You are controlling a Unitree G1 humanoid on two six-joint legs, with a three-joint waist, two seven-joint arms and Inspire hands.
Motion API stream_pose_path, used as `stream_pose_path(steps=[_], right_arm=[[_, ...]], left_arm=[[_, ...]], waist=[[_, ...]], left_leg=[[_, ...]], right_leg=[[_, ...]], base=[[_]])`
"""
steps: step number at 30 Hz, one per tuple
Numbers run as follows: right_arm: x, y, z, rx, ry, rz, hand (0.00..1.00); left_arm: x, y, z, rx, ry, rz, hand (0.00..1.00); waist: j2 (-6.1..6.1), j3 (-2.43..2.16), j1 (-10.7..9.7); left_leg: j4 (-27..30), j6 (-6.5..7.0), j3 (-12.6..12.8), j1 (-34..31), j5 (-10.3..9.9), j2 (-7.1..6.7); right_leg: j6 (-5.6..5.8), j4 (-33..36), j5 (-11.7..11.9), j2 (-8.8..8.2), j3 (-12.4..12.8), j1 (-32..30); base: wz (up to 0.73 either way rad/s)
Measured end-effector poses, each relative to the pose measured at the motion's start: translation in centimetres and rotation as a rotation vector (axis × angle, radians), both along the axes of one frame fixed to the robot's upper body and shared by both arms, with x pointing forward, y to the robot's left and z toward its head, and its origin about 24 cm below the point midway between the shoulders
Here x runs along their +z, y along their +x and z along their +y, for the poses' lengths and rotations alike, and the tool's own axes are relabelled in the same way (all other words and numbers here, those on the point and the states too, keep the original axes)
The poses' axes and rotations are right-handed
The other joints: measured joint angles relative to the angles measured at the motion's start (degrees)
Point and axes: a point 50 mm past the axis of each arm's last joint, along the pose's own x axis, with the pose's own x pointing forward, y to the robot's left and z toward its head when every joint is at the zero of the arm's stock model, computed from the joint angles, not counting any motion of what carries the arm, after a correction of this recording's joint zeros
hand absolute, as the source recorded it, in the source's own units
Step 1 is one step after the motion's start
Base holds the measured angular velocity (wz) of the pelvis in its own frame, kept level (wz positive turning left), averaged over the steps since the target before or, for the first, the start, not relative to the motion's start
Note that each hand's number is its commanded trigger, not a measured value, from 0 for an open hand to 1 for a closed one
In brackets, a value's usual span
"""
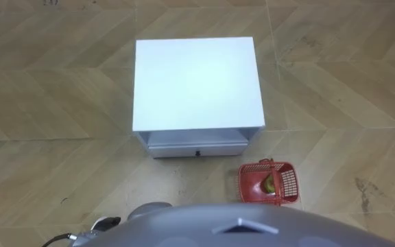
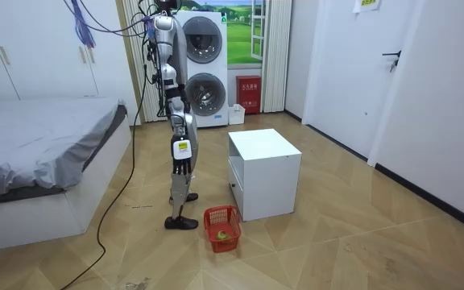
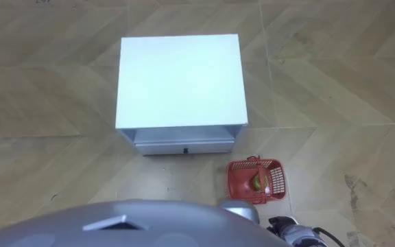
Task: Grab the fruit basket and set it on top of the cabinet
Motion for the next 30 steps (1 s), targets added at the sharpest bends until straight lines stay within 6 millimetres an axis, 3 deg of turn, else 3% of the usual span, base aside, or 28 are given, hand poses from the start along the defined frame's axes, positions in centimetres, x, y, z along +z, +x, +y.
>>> stream_pose_path(steps=[30], right_arm=[[0.01,0.02,-0.09,0.011,-0.011,-0.012,0.00]], left_arm=[[0.11,0.58,0.48,-0.014,0.058,-0.038,0.00]], waist=[[-0.14,0.01,-0.04]], left_leg=[[-0.26,0.00,-0.04,-0.06,-0.01,-0.02]], right_leg=[[-0.01,0.02,-0.02,-0.01,-0.36,-0.02]], base=[[0.00]])
